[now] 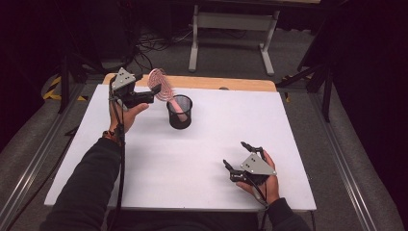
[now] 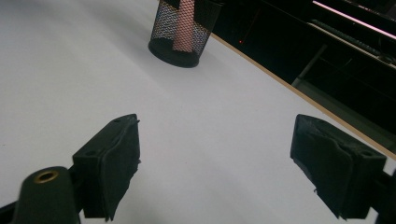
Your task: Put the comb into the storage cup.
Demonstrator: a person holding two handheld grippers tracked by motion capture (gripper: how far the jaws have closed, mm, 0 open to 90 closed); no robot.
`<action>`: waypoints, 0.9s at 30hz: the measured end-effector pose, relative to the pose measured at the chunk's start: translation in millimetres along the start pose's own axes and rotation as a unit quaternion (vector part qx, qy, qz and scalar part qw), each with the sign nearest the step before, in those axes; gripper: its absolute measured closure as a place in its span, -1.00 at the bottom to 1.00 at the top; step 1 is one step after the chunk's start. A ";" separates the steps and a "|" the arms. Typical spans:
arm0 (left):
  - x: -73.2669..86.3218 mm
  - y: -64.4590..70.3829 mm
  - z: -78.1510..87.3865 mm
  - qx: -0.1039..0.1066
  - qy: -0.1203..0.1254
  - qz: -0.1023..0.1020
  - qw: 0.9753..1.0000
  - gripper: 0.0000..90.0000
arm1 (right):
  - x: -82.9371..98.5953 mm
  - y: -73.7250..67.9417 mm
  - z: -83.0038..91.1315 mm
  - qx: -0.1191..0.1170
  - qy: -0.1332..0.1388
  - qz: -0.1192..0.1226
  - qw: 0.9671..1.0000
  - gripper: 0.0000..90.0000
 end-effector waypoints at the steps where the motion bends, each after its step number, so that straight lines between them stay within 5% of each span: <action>1: -0.7 -0.2 1.1 0.001 0.001 0.001 1.000 -0.66 | -0.2 0.0 0.1 0.000 0.000 0.000 1.000 -0.64; 27: 3.9 -4.0 30.8 0.011 0.001 -0.038 0.999 -0.72 | -0.5 -0.6 -0.3 0.000 -0.001 0.001 1.000 -0.64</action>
Point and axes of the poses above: each handheld gripper's, and its own axes: z roughly backward along the jaws, x roughly out of its underside, y roughly to its right, the point moved 10 cm from there along -z, roughly forward along the jaws, and after that the axes turned 9 degrees about -x, right-handed, at the moved point
